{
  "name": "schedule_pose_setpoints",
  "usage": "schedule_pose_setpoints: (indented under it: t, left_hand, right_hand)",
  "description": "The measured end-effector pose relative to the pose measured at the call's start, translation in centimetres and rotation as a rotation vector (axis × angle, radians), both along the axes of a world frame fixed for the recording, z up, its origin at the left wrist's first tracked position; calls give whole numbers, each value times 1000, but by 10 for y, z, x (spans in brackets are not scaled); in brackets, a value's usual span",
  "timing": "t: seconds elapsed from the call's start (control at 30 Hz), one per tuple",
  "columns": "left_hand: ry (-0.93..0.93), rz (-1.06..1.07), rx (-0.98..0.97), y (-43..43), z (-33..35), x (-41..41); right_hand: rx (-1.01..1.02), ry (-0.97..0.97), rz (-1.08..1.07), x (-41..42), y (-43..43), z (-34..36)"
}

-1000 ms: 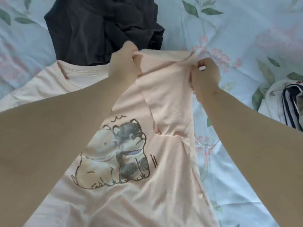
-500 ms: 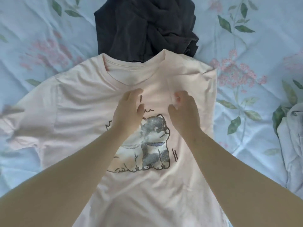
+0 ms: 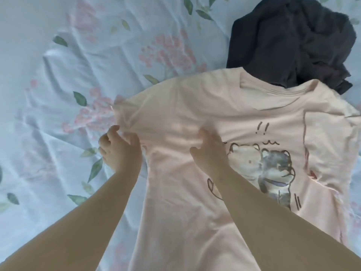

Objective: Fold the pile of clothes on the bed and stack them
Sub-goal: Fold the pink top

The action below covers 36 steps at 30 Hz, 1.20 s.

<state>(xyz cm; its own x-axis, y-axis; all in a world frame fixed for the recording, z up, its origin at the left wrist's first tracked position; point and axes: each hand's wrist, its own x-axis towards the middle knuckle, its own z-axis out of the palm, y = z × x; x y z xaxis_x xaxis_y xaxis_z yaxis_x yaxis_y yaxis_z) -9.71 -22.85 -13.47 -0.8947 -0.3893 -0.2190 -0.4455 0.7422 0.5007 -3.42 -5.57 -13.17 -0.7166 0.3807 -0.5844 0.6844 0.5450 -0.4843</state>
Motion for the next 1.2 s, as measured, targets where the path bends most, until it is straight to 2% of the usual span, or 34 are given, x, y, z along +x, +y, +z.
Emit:
schedule_pose_setpoints:
  t: [0.1,0.2,0.33,0.43,0.5,0.53,0.57,0.63,0.7,0.73,0.77,0.8,0.87,0.9,1.0,1.07,1.2]
  left_hand:
    - [-160,230,317,-18,-8,-27]
    - [-187,195,552,-24,-10,-52]
    - [-291,0,501,-28,-8,-78]
    - [-154,-118,445,-16,2,-85]
    - [-9,-286,456,3,16,-80]
    - [26,-435,481,15,24,-74]
    - [10,-613,547,26,28,-66]
    - [-235,-872,688,47,33,-48]
    - [-555,-980,620,62,29,-34]
    - [-610,-992,557,65,26,-27]
    - [-562,-974,515,63,23,-20]
    - [-429,-920,462,59,20,-14]
    - [-153,-734,307,43,15,-2]
    - [-113,-634,227,33,11,4]
    - [-306,-453,149,5,0,24]
    - [-397,-466,126,-7,-5,35]
    - [-408,-566,37,-18,-11,43]
  right_hand:
    - [58,-102,11,-7,-17,-6]
    - [93,-147,-15,-12,-22,-8]
    - [73,-150,-48,-14,-23,-6]
    - [21,-144,-67,-13,-19,-4]
    - [-34,-133,-74,-10,-13,-1]
    - [-71,-116,-86,-7,-9,1]
    - [-108,-88,-103,-4,-5,3]
    - [-155,-13,-148,5,4,6]
    - [-131,68,-211,16,12,8]
    - [-89,105,-255,21,14,9]
    - [-42,139,-306,26,14,10]
    - [-4,170,-353,30,13,11]
    - [24,200,-396,34,7,10]
    - [22,199,-393,35,2,10]
    - [31,218,-372,34,-13,11]
    - [60,265,-353,30,-24,13]
    - [42,354,-252,2,-43,18]
